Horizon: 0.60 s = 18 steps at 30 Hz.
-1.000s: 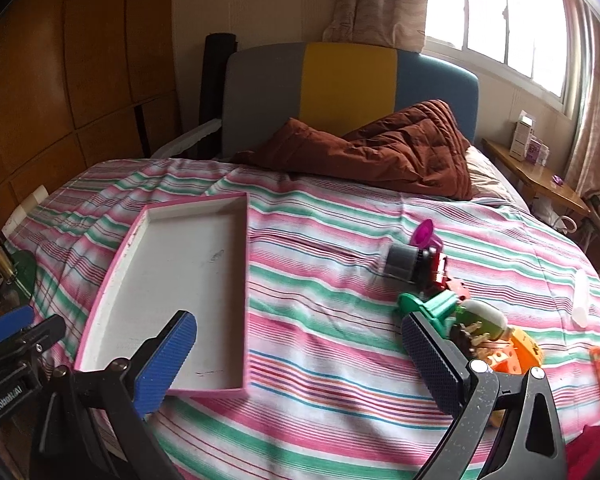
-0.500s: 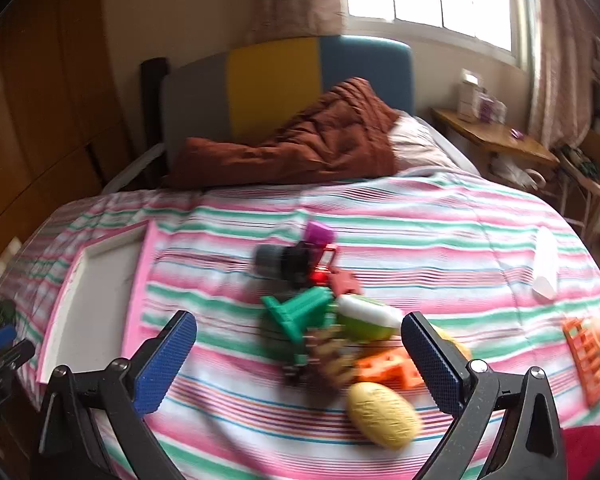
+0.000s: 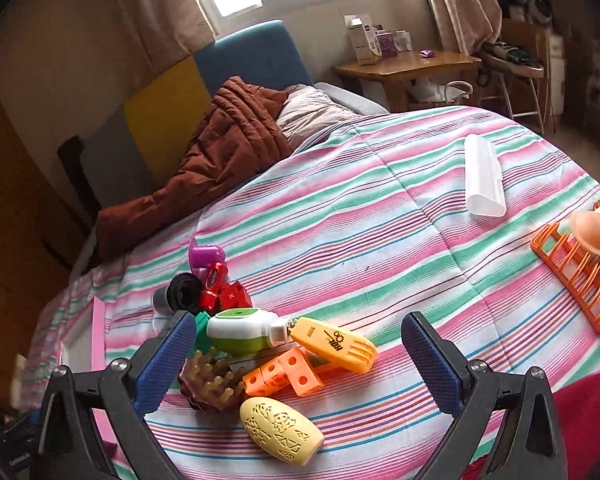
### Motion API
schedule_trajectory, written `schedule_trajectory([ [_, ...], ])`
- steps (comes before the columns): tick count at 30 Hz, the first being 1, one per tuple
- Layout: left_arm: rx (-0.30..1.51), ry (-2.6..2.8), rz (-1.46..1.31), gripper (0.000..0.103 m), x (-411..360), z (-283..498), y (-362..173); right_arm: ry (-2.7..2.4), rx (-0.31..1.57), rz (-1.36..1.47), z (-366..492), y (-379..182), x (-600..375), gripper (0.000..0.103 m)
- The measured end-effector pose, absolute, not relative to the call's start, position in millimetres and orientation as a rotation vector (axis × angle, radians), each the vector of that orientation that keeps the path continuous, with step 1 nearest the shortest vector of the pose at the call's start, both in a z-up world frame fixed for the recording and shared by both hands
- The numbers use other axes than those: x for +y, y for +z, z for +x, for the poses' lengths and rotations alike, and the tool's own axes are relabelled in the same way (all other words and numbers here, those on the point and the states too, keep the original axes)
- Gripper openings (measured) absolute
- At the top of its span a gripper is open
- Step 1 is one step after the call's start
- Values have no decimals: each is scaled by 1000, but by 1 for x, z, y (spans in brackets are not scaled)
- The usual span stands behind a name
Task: Organize rigid objects
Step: 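Move both tools from the tray toward the toy pile, then close the left tool on the black cylinder and lift it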
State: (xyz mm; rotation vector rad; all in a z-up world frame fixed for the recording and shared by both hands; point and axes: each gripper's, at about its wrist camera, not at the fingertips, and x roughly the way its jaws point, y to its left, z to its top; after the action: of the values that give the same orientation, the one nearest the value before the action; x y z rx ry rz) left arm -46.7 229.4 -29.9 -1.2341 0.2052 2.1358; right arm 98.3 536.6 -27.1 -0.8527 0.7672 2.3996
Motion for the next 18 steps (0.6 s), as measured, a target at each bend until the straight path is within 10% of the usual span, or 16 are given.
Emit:
schedule_trajectory([
  [18,328,2027,-1323,89,388,-138,-68,2450,772,-850,94,-19,530,103],
])
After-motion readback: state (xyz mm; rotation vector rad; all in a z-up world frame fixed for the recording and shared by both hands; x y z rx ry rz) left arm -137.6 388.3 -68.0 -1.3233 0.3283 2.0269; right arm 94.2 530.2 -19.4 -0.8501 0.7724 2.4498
